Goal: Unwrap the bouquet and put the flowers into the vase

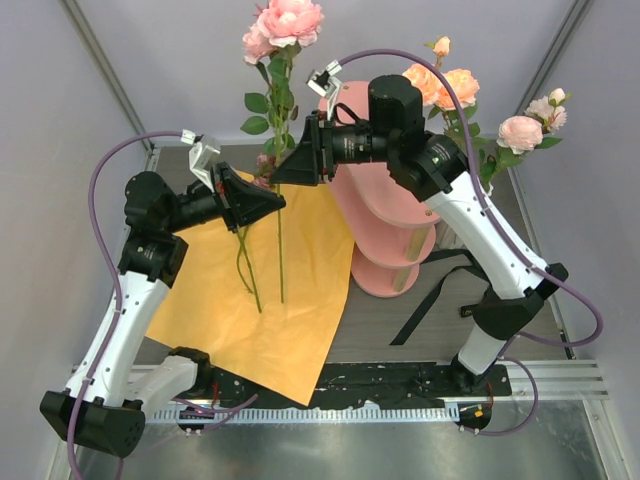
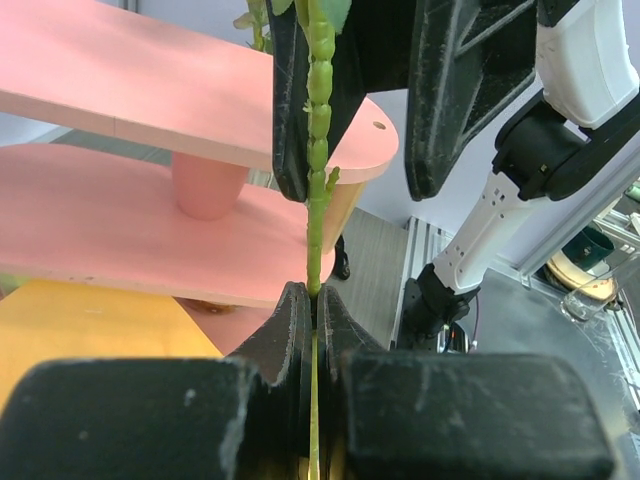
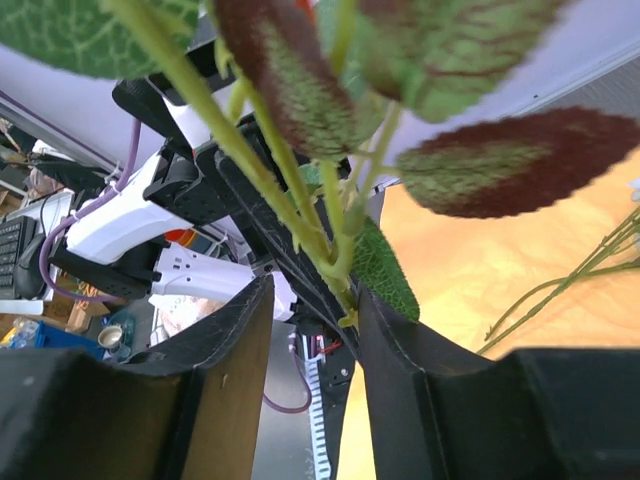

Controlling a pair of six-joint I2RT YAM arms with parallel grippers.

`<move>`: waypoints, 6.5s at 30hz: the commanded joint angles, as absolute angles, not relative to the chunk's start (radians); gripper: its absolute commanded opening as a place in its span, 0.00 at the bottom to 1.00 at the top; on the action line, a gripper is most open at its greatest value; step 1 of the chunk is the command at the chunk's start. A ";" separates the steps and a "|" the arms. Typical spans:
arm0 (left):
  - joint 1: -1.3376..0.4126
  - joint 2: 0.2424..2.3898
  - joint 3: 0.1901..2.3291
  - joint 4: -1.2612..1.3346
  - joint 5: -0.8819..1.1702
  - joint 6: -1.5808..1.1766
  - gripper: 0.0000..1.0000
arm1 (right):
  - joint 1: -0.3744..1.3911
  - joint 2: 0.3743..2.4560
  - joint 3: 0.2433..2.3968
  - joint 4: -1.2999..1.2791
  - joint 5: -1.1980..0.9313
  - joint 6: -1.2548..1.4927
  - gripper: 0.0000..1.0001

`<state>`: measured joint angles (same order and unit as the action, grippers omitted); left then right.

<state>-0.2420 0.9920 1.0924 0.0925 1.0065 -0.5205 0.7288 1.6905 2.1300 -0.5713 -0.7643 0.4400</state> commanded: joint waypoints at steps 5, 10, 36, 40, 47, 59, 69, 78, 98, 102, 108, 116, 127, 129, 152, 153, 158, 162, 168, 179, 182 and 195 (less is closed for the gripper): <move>-0.250 0.963 1.127 0.103 1.029 -0.534 0.00 | 0.761 1.707 2.229 -0.545 -0.684 0.380 0.17; -0.249 0.948 1.143 0.065 1.019 -0.529 0.00 | 0.762 1.689 2.235 -0.489 -0.649 0.371 0.01; -0.248 0.555 1.031 -0.117 0.055 -0.374 0.97 | 0.773 0.958 1.295 0.762 0.071 0.138 0.01; -0.247 0.572 1.026 -0.118 0.075 -0.377 0.96 | 0.775 0.878 1.212 0.876 0.178 0.016 0.01; -0.247 0.606 1.000 -0.091 0.118 -0.405 0.96 | 0.773 0.756 1.141 0.971 0.380 -0.355 0.01; -0.247 0.627 0.962 -0.046 0.160 -0.443 0.96 | 0.773 0.626 1.238 0.842 0.455 -0.663 0.01; -0.247 0.647 0.953 -0.035 0.187 -0.460 0.96 | 0.775 0.830 1.749 -0.070 0.956 -0.595 0.01; -0.247 0.647 0.942 -0.043 0.212 -0.466 0.96 | 0.775 0.874 1.800 -0.460 0.790 -0.466 0.01; -0.247 0.621 0.943 -0.086 0.218 -0.443 0.96 | 0.770 0.953 1.531 -0.049 0.787 -0.643 0.01; -0.247 0.618 0.943 -0.089 0.218 -0.434 0.96 | 0.756 0.959 1.526 -0.040 0.798 -0.638 0.01; -0.247 0.611 0.951 -0.106 0.218 -0.417 0.96 | 0.690 0.959 1.482 -0.041 0.784 -0.592 0.01; -0.247 0.612 0.963 -0.138 0.227 -0.400 0.96 | 0.419 0.959 1.419 -0.126 0.568 -0.356 0.01; -0.247 0.640 0.960 -0.186 0.207 -0.416 0.96 | 0.296 0.939 1.278 -0.124 0.551 -0.160 0.01; -0.247 0.672 0.971 -0.213 0.169 -0.442 0.96 | 0.281 0.913 1.183 -0.062 0.537 -0.141 0.01; -0.242 1.046 1.103 -0.557 0.008 -0.540 0.97 | 0.218 0.930 1.104 -0.277 0.600 0.115 0.65; -0.236 1.064 1.109 -0.580 0.009 -0.541 0.97 | 0.218 0.936 1.179 -0.323 0.603 0.127 0.69; -0.206 1.193 1.178 -0.676 0.011 -0.542 0.97 | 0.218 1.075 1.495 -0.724 0.595 0.176 0.85; -0.175 1.317 1.229 -0.742 0.054 -0.517 0.94 | 0.218 1.138 1.698 -0.948 0.565 0.225 0.90; -0.172 1.411 1.244 -0.762 0.077 -0.463 0.82 | 0.218 0.982 1.684 -0.982 0.390 0.253 0.90; -0.170 1.571 1.249 -0.744 0.026 -0.469 0.63 | 0.290 0.648 1.549 -0.905 -0.218 0.106 0.91; -0.170 1.603 1.266 -0.744 0.008 -0.480 0.62 | 0.340 0.621 1.511 -0.887 -0.515 0.124 0.92; -0.170 1.782 1.319 -0.689 -0.086 -0.535 0.52 | 0.439 0.800 1.402 -0.537 -0.958 0.365 0.90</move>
<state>-0.1738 1.7527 1.2804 -0.7368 -0.0418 -0.5049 0.4271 0.7219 1.3670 -0.6895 -0.8261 0.3031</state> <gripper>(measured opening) 0.530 0.906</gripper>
